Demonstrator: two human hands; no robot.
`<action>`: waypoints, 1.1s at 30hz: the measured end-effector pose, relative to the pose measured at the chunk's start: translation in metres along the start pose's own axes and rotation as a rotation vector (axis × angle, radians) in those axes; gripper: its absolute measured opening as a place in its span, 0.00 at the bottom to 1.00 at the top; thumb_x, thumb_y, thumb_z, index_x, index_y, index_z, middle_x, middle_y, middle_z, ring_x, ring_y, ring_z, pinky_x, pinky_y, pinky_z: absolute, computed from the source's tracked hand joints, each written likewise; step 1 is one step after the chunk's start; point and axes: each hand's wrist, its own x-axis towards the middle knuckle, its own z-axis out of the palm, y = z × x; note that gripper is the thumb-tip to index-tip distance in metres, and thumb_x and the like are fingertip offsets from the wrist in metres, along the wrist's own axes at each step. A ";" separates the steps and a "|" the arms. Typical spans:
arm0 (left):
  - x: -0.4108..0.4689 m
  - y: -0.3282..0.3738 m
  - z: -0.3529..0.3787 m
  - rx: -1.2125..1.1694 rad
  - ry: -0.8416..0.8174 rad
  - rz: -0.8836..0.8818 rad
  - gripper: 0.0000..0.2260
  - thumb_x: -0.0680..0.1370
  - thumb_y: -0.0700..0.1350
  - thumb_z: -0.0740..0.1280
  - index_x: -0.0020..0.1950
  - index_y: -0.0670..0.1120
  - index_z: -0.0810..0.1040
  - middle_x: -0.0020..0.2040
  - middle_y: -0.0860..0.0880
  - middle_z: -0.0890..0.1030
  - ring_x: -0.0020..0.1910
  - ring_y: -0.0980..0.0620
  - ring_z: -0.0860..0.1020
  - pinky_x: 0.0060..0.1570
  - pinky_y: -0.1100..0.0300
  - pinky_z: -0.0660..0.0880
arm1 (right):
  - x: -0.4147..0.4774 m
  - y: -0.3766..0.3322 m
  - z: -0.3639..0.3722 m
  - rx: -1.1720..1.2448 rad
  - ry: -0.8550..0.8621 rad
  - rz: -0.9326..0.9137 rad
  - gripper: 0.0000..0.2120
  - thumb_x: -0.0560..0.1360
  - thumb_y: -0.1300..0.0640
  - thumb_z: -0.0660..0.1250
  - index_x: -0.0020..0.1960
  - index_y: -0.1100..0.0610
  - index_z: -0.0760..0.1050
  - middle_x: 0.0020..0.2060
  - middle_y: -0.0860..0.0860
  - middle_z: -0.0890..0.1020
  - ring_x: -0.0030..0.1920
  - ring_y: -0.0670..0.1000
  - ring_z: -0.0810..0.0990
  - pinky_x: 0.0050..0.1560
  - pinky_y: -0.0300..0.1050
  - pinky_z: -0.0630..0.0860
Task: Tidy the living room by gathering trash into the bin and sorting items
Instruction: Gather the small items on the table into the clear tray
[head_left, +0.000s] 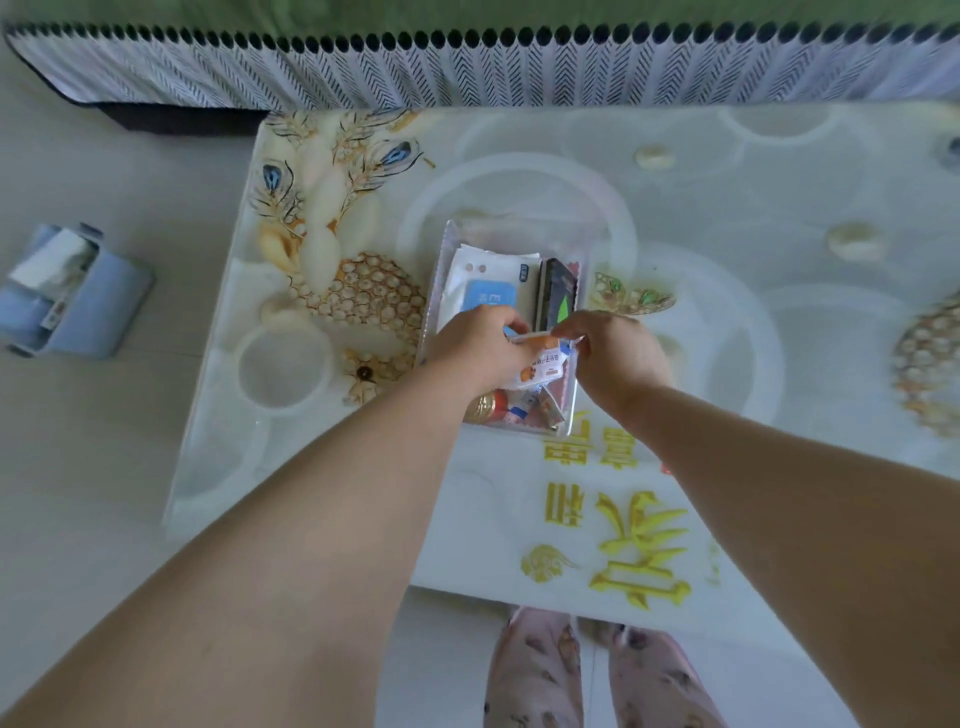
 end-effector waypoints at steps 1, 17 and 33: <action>-0.003 0.005 0.002 0.040 0.000 -0.006 0.13 0.72 0.61 0.68 0.50 0.54 0.79 0.46 0.53 0.80 0.43 0.50 0.78 0.39 0.60 0.74 | -0.004 0.003 -0.001 0.005 0.005 -0.007 0.22 0.71 0.68 0.58 0.55 0.47 0.81 0.55 0.49 0.83 0.54 0.56 0.79 0.50 0.45 0.76; -0.002 0.015 0.020 0.441 0.080 -0.172 0.09 0.77 0.47 0.63 0.53 0.45 0.79 0.51 0.45 0.81 0.42 0.44 0.73 0.38 0.58 0.66 | -0.030 0.022 0.003 0.034 -0.108 -0.064 0.15 0.74 0.62 0.57 0.47 0.51 0.81 0.49 0.49 0.83 0.50 0.56 0.79 0.50 0.49 0.77; -0.057 0.039 -0.003 0.297 0.173 -0.090 0.13 0.77 0.40 0.61 0.58 0.49 0.79 0.58 0.46 0.80 0.56 0.42 0.78 0.49 0.55 0.74 | -0.060 0.016 -0.036 -0.079 -0.214 0.042 0.19 0.74 0.65 0.56 0.53 0.47 0.79 0.54 0.49 0.81 0.51 0.55 0.80 0.45 0.44 0.76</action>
